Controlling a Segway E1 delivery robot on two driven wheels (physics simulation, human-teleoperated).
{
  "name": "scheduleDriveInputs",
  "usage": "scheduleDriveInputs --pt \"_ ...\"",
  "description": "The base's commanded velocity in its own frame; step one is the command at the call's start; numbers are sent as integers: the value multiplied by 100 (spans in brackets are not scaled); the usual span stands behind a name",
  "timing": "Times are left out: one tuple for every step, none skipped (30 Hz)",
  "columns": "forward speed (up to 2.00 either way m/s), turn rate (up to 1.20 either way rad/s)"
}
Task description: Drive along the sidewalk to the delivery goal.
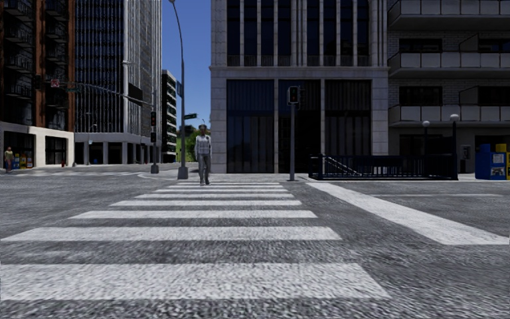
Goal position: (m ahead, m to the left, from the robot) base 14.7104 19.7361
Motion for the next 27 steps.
scheduleDriveInputs --pt "200 0" --pt "200 0" --pt "200 0" --pt "200 0" --pt "200 0" --pt "200 0" --pt "200 0" --pt "200 0" --pt "200 0" --pt "200 0" --pt "200 0" --pt "200 0" --pt "200 0" --pt "200 0" --pt "200 0" --pt "200 0" --pt "200 0" --pt "200 0" --pt "200 0" --pt "200 0" --pt "200 0" --pt "200 0" --pt "200 0" --pt "200 0" --pt "200 0" --pt "200 0" --pt "200 0"
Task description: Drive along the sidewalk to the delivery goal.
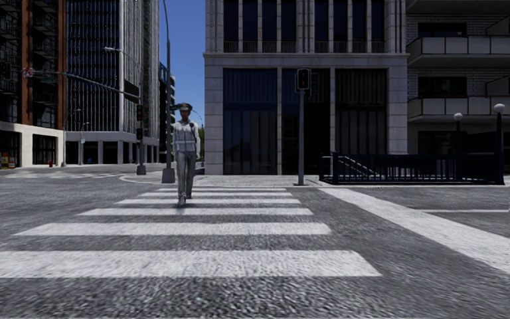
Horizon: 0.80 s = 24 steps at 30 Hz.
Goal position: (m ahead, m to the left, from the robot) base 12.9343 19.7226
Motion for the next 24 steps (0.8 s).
scheduleDriveInputs --pt "200 0" --pt "200 0" --pt "200 0" --pt "200 0" --pt "200 0" --pt "200 0" --pt "200 0" --pt "200 0" --pt "200 0" --pt "200 0" --pt "200 0" --pt "200 0" --pt "200 0" --pt "200 0" --pt "200 0" --pt "200 0" --pt "200 0" --pt "200 0" --pt "200 0" --pt "200 0" --pt "200 0" --pt "200 0" --pt "200 0" --pt "200 0"
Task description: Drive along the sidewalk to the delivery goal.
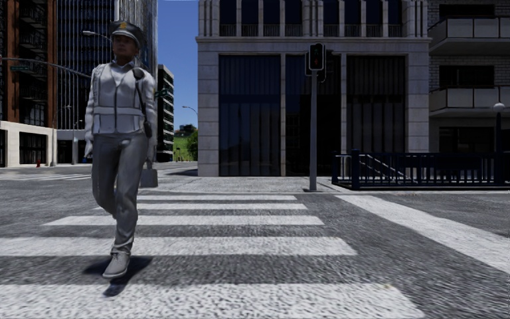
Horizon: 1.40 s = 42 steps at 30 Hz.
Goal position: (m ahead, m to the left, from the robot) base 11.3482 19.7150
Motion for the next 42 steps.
scheduleDriveInputs --pt "200 0" --pt "200 0" --pt "200 0" --pt "200 0" --pt "200 0" --pt "200 0" --pt "200 0" --pt "200 0" --pt "200 0" --pt "200 0" --pt "200 0" --pt "200 0" --pt "200 0" --pt "200 0" --pt "200 4" --pt "200 7" --pt "200 10" --pt "200 10" --pt "200 14" --pt "200 20" --pt "200 24" --pt "200 25" --pt "200 25" --pt "200 25" --pt "200 25" --pt "200 25" --pt "200 25" --pt "200 25" --pt "200 25" --pt "200 25" --pt "200 25" --pt "200 25" --pt "200 25" --pt "200 25" --pt "200 25" --pt "200 25" --pt "200 25" --pt "200 25" --pt "200 25" --pt "200 25" --pt "200 25" --pt "200 25"
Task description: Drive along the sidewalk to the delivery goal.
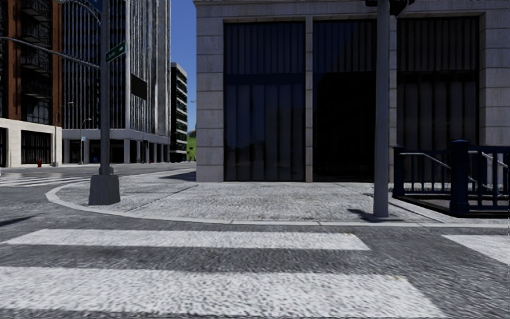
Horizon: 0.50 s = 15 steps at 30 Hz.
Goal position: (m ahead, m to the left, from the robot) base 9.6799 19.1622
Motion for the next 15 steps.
scheduleDriveInputs --pt "200 25" --pt "200 25" --pt "200 25" --pt "200 25" --pt "200 25" --pt "200 25" --pt "200 25" --pt "200 25" --pt "200 25" --pt "200 14" --pt "200 9" --pt "200 7" --pt "200 6" --pt "200 0" --pt "200 0"
